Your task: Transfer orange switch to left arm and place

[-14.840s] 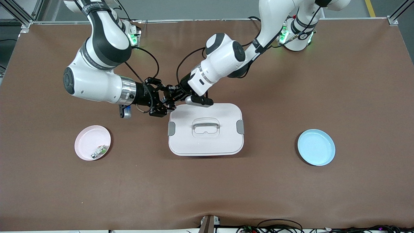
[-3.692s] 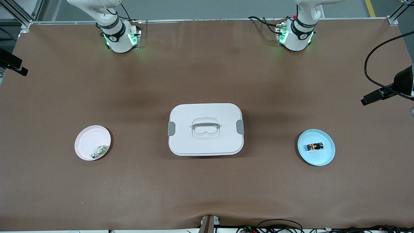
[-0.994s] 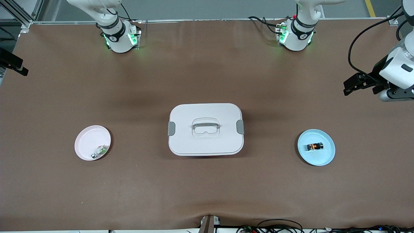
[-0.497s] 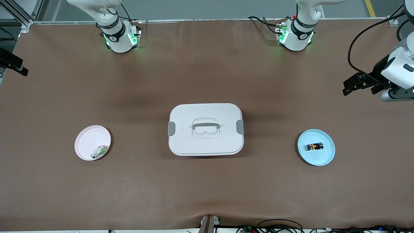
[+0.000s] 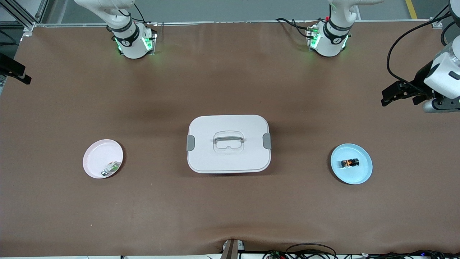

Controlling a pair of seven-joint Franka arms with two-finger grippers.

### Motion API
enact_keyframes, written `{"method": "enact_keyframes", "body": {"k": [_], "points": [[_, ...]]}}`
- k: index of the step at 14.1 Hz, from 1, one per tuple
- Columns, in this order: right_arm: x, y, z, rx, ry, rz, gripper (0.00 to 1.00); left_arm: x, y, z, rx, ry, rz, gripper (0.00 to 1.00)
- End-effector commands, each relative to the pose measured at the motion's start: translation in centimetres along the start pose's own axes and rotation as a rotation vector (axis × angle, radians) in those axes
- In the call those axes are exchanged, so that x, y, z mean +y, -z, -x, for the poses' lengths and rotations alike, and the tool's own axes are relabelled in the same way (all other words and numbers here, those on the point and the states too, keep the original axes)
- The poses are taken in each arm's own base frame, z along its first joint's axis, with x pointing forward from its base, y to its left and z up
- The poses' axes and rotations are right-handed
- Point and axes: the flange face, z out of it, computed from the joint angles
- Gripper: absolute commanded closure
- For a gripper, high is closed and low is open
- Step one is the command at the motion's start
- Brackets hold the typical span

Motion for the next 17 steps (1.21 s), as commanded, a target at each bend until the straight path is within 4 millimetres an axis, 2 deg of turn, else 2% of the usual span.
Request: {"method": "enact_keyframes", "body": {"k": [1, 6, 8, 17], "points": [[0.0, 0.5, -0.2, 0.006, 0.008, 0.014, 0.0, -0.6, 0.3, 0.4, 0.013, -0.005, 0.003, 0.0], [0.5, 0.3, -0.2, 0.0, -0.002, 0.013, 0.0, -1.1, 0.3, 0.4, 0.009, -0.028, 0.004, 0.0], [0.0, 0.4, -0.2, 0.003, 0.004, 0.011, 0.0, -2.4, 0.5, 0.3, 0.01, -0.014, 0.002, 0.0], [0.2, 0.4, -0.2, -0.001, -0.002, 0.059, 0.0, -2.5, 0.4, 0.3, 0.009, -0.011, 0.002, 0.0]]}}
